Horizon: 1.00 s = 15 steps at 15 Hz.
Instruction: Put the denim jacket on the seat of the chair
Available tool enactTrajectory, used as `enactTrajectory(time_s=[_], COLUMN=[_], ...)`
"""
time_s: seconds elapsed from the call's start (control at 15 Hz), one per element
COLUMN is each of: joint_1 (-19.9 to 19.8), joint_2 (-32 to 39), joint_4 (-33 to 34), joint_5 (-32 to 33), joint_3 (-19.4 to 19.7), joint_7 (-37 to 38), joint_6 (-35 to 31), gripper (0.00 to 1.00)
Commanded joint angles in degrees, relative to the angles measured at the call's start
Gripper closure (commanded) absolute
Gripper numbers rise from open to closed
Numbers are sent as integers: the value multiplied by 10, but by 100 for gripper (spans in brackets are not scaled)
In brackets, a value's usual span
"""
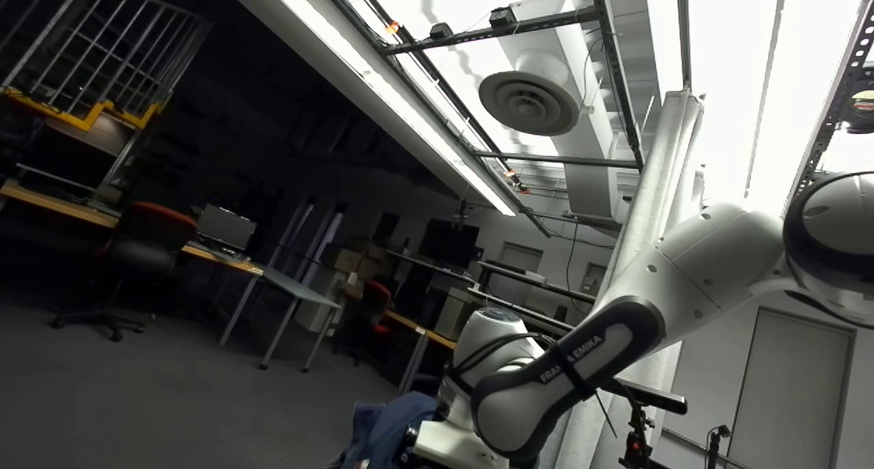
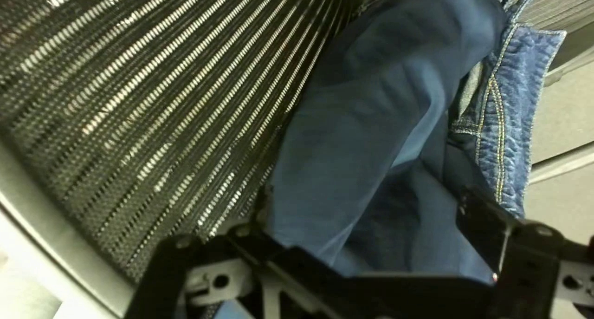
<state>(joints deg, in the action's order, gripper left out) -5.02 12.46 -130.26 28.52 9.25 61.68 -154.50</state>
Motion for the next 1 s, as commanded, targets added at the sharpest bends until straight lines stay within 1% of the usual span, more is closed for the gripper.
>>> enactTrajectory(time_s=[0.0,0.27,0.47,0.67,0.73,0.87,0.93], joint_1=[28,45,62,90,95,105,110], joint_2=[31,51,60,64,66,68,69], joint_4=[25,40,46,49,50,52,52], joint_5=[16,31,59,123,149,177,190], joint_3=[40,78,105,138,145,157,162], joint_7=[25,41,66,124,148,180,194], joint_6=[-15,-17,-47,-97,-111,-127,-132], gripper=[0,0,0,0,0,1,26])
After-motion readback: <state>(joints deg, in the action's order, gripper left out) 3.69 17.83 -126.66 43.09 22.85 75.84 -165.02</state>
